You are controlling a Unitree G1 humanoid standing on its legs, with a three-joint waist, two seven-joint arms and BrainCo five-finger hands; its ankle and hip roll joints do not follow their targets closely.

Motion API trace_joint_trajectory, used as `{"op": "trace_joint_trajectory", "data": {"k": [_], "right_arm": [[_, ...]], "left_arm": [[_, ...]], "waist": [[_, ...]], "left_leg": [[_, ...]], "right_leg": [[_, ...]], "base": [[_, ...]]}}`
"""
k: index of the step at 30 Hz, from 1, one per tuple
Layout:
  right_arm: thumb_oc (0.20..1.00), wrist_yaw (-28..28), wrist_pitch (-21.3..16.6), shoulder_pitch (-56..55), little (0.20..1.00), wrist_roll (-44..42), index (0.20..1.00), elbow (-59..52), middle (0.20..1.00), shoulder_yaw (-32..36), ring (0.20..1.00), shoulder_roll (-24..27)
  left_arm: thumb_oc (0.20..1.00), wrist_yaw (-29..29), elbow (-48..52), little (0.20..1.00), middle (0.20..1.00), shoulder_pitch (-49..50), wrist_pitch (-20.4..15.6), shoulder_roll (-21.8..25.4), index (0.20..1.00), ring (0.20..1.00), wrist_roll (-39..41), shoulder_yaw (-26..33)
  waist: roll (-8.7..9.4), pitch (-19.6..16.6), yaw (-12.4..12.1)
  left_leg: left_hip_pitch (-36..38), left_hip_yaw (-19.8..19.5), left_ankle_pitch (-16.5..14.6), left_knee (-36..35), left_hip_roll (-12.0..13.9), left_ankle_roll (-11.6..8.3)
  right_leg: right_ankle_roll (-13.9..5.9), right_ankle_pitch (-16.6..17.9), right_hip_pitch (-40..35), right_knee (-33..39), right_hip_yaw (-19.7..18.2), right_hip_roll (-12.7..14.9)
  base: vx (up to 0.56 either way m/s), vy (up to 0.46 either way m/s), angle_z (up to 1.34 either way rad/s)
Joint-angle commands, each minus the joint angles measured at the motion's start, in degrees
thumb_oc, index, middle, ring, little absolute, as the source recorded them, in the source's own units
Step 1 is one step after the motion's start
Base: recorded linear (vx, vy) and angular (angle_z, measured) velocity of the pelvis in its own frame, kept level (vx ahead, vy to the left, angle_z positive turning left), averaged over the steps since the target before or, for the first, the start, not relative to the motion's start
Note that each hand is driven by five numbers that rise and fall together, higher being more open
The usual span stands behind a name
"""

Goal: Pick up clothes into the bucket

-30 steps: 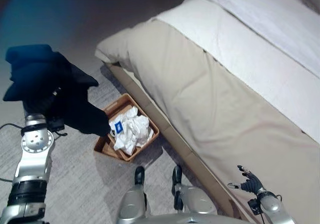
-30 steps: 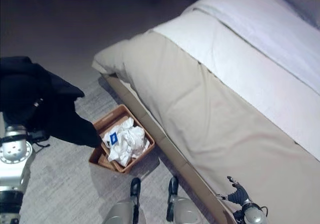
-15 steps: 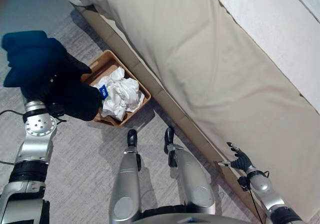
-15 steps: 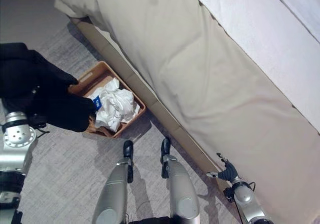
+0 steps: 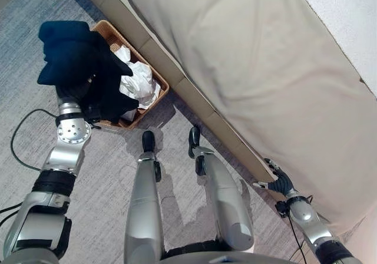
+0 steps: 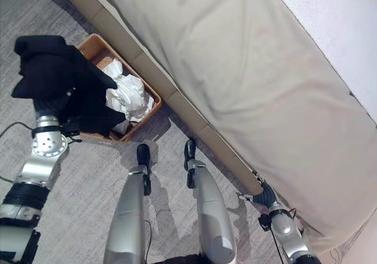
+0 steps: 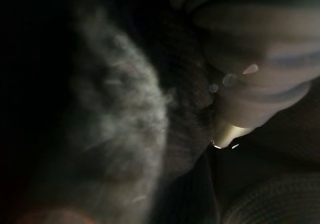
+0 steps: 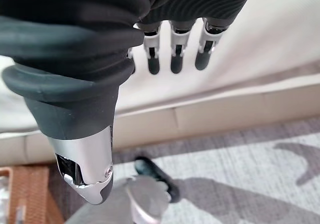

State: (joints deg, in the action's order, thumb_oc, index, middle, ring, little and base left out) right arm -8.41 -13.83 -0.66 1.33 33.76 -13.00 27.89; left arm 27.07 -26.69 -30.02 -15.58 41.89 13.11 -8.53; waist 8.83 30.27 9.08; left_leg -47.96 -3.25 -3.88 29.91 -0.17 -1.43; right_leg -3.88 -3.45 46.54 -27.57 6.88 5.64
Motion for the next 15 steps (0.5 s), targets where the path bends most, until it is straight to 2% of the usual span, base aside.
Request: {"op": "trace_joint_trajectory", "data": {"k": [1, 3, 4, 10, 11, 12, 13, 14, 15], "right_arm": [[1.0, -2.32, -3.16, -0.51, 1.0, -2.37, 1.0, -3.59, 1.0, -1.08, 1.0, 2.65], [1.0, -2.92, -3.4, -0.54, 1.0, -2.59, 1.0, -3.89, 1.0, -1.11, 1.0, 2.66], [1.0, -3.08, -3.49, -0.83, 1.0, -2.75, 1.0, -4.16, 1.0, -1.37, 1.0, 2.82], [1.0, -4.31, -3.81, -1.36, 1.0, -3.13, 1.0, -5.34, 1.0, -1.12, 1.0, 2.78], [1.0, -4.53, -3.89, -1.25, 1.0, -3.27, 1.0, -5.44, 1.0, -1.16, 1.0, 2.84], [1.0, -4.53, -3.89, -1.25, 1.0, -3.26, 1.0, -5.44, 1.0, -1.15, 1.0, 2.84], [1.0, -4.64, -3.95, -1.18, 1.0, -3.52, 1.0, -6.26, 1.0, -1.21, 1.0, 3.17], [1.0, -4.82, -4.04, -1.27, 1.0, -3.65, 1.0, -6.34, 1.0, -1.1, 1.0, 3.19], [1.0, -4.82, -4.04, -1.25, 1.0, -3.65, 1.0, -6.34, 1.0, -1.08, 1.0, 3.17]], "left_arm": [[0.2, 1.6, 0.74, 0.2, 0.2, -4.67, -3.47, 2.05, 0.2, 0.2, -1.96, 0.83], [0.2, 2.12, -1.23, 0.2, 0.2, -5.75, -3.13, 1.64, 0.2, 0.2, -1.27, 0.43], [0.2, 2.04, -2.03, 0.2, 0.2, -5.97, -2.97, 1.73, 0.2, 0.2, -1.26, 0.01], [0.2, 2.61, -5.93, 0.2, 0.2, -9.68, -2.25, 2.77, 0.2, 0.2, -0.21, -1.45], [0.344, 2.68, -6.88, 0.344, 0.344, -10.17, -2.19, 2.91, 0.344, 0.344, 0.29, -1.66], [0.344, 2.68, -6.89, 0.344, 0.344, -10.18, -2.19, 2.91, 0.344, 0.344, 0.29, -1.67], [0.485, 2.52, -7.81, 0.485, 0.485, -11.01, -1.8, 3.28, 0.485, 0.485, 0.34, -2.33], [0.376, 2.67, -8.49, 0.376, 0.376, -11.39, -1.56, 3.63, 0.376, 0.376, 0.26, -2.42], [0.329, 2.67, -8.54, 0.329, 0.329, -11.48, -1.58, 3.64, 0.329, 0.329, 0.28, -2.47]], "waist": [[2.45, -0.47, -0.14], [2.93, -0.47, 0.4], [2.91, -0.47, 0.32], [3.37, -0.47, 1.32], [3.56, -0.47, 1.39], [3.56, -0.47, 1.38], [3.76, -0.47, 1.61], [3.75, -0.47, 1.62], [3.74, -0.47, 1.61]], "left_leg": [[-1.6, -2.12, -1.75, 3.9, -0.29, -0.97], [-4.28, -2.13, -1.5, 4.42, -0.21, -1.02], [-4.25, -2.57, -3.54, 5.3, 0.22, -1.21], [-10.28, -2.61, -3.24, 6.79, 0.83, -1.4], [-11.43, -2.66, -3.37, 7.47, 1.0, -1.34], [-11.45, -2.66, -3.37, 7.48, 1.0, -1.34], [-12.82, -2.64, -3.48, 8.25, 1.24, -1.27], [-13.36, -2.75, -3.58, 8.47, 1.22, -1.23], [-13.43, -2.76, -3.59, 8.52, 1.22, -1.23]], "right_leg": [[-3.89, 4.43, -0.46, 4.41, -1.89, 3.33], [-3.95, 4.97, 2.04, 4.26, -1.86, 3.1], [-4.34, 3.34, 2.15, 3.48, -1.97, 2.64], [-4.82, 4.19, 8.29, 2.67, -1.5, 2.53], [-4.89, 4.24, 9.44, 2.28, -1.69, 2.4], [-4.89, 4.23, 9.45, 2.27, -1.69, 2.4], [-4.97, 4.32, 10.51, 1.93, -1.61, 2.42], [-4.96, 4.28, 11.15, 1.71, -1.6, 2.43], [-4.96, 4.26, 11.22, 1.66, -1.59, 2.43]], "base": [[-0.06, -0.031, -0.04], [-0.02, -0.032, -0.05], [0.02, -0.039, -0.05], [0.0, -0.014, -0.02], [0.0, -0.003, -0.05], [0.0, -0.009, -0.08], [0.01, -0.012, -0.05], [0.01, -0.012, -0.04], [0.0, 0.0, 0.0]]}}
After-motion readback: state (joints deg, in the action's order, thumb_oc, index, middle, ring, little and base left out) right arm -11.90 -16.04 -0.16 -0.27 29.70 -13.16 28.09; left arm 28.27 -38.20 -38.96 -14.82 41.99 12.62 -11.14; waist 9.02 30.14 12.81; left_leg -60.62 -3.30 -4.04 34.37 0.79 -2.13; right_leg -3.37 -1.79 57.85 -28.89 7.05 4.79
